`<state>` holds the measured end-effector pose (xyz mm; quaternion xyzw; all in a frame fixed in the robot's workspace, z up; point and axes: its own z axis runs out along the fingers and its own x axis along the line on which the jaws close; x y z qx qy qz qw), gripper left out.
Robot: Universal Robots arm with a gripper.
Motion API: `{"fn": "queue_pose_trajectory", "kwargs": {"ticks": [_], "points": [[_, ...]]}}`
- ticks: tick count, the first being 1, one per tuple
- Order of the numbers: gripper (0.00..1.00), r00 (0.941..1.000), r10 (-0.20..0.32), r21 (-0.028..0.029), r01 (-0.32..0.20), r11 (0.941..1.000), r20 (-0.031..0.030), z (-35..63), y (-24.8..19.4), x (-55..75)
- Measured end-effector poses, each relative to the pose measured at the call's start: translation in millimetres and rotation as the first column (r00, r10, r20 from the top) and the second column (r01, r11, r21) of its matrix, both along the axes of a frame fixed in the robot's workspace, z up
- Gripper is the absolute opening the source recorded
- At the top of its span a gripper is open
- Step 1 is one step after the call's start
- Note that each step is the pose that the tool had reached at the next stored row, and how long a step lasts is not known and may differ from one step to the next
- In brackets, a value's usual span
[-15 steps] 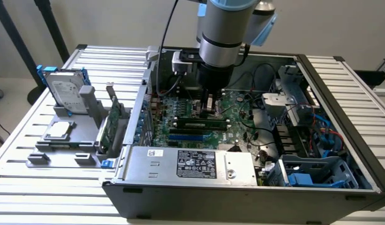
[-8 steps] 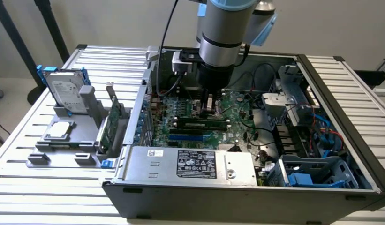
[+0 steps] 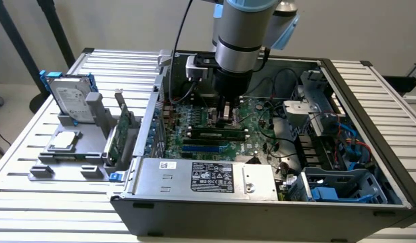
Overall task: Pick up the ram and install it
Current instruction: 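Press down the ram until it locks into place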
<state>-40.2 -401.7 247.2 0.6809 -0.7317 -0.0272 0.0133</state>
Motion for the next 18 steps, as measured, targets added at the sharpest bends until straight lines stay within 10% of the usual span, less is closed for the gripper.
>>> {"fn": "queue_pose_trajectory", "kwargs": {"ticks": [5,18], "points": [[0.11,0.9997,0.002,0.0006,-0.002,1.0000,0.0227,-4.6,-0.1,-3.1],[0.11,0.9995,0.014,0.0008,-0.014,0.9999,0.0300,-11.0,0.7,-5.3]]}}
